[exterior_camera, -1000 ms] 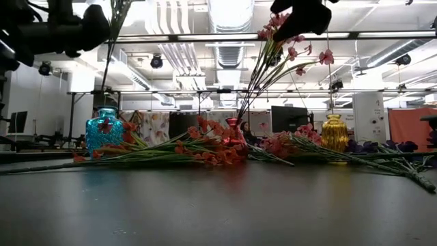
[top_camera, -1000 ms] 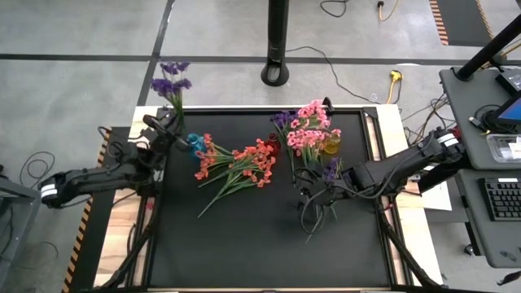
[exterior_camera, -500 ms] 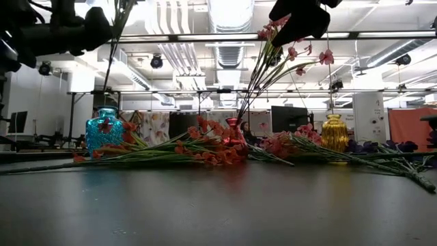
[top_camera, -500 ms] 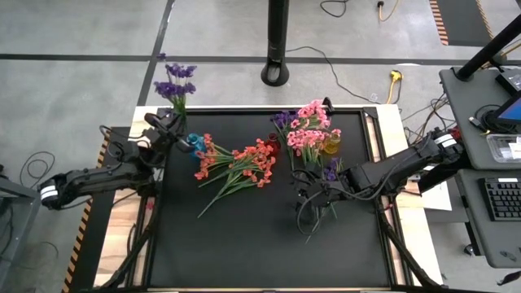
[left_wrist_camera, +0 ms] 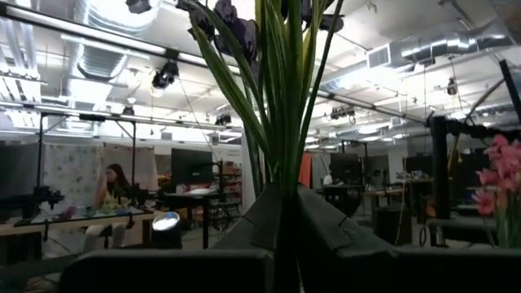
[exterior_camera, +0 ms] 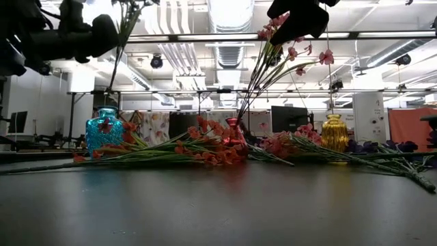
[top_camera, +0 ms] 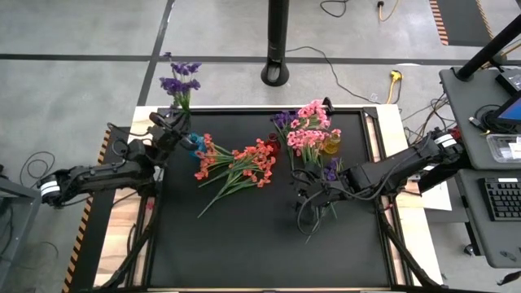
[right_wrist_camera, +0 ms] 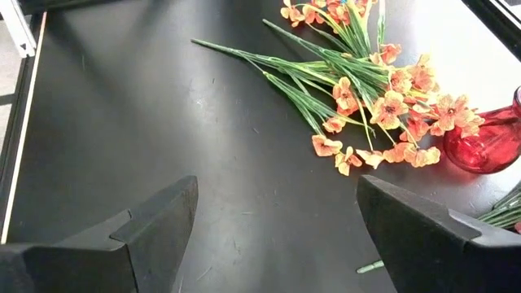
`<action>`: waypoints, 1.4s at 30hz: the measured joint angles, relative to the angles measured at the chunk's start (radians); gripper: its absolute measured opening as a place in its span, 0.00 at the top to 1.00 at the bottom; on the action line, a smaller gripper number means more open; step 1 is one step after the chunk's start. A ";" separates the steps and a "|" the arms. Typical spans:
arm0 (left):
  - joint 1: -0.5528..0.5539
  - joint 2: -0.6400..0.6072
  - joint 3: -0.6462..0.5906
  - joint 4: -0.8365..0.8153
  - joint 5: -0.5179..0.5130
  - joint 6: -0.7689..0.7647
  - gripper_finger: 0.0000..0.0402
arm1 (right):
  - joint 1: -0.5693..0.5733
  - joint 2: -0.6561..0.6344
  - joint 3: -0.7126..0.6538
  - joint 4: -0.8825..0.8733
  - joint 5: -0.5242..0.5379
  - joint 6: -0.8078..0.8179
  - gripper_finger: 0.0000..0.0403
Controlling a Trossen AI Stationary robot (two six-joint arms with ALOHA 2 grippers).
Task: Sort flowers into vase by color
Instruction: Put the bottom left purple flower into the blue vase
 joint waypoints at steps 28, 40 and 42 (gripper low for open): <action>0.005 0.073 0.000 0.003 -0.106 -0.088 0.93 | 0.000 0.000 0.000 0.004 0.000 0.000 0.19; 0.004 0.072 -0.015 -0.003 -0.105 -0.139 0.75 | 0.000 0.000 0.000 0.003 -0.001 0.000 0.19; 0.004 0.067 -0.020 -0.003 -0.105 -0.143 0.72 | 0.000 0.000 0.000 0.003 -0.001 0.000 0.19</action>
